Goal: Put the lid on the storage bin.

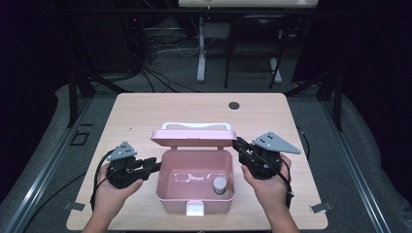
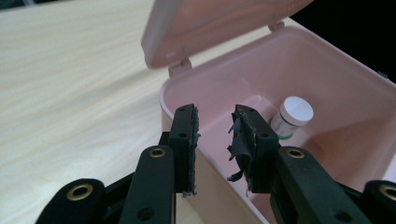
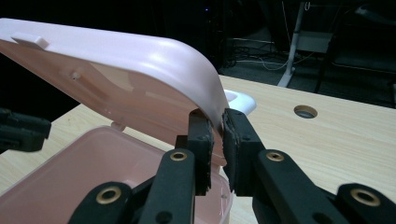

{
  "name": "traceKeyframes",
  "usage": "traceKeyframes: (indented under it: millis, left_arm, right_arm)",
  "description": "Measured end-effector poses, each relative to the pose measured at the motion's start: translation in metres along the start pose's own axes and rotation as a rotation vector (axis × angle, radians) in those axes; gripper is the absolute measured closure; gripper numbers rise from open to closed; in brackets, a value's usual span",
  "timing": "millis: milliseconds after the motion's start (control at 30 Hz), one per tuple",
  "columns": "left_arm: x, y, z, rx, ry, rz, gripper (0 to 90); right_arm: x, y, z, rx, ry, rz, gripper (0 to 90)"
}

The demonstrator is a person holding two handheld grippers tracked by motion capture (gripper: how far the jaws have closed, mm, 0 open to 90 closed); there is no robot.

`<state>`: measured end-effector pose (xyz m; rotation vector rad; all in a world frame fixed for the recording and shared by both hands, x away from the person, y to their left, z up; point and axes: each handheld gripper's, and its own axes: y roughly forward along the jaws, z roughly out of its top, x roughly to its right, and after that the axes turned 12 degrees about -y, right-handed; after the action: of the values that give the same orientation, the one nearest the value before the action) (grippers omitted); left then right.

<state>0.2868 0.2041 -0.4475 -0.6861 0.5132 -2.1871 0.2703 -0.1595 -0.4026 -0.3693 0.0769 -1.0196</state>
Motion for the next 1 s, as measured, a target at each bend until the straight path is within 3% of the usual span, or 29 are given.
traceKeyframes:
  millis: [200, 433, 1000]
  left_arm:
    - [0.003, -0.006, 0.003, 0.045, 0.007, 0.019, 69.7]
    - [0.011, -0.019, 0.014, 0.135, 0.022, 0.027, 73.9]
    - [0.021, -0.028, 0.034, 0.214, 0.05, 0.035, 77.4]
  right_arm:
    - [-0.001, -0.001, -0.003, 0.003, 0.002, 0.003, 81.6]
    - [0.0, -0.002, -0.004, 0.0, 0.008, 0.013, 81.4]
    - [0.001, -0.004, -0.007, -0.006, 0.019, 0.039, 80.8]
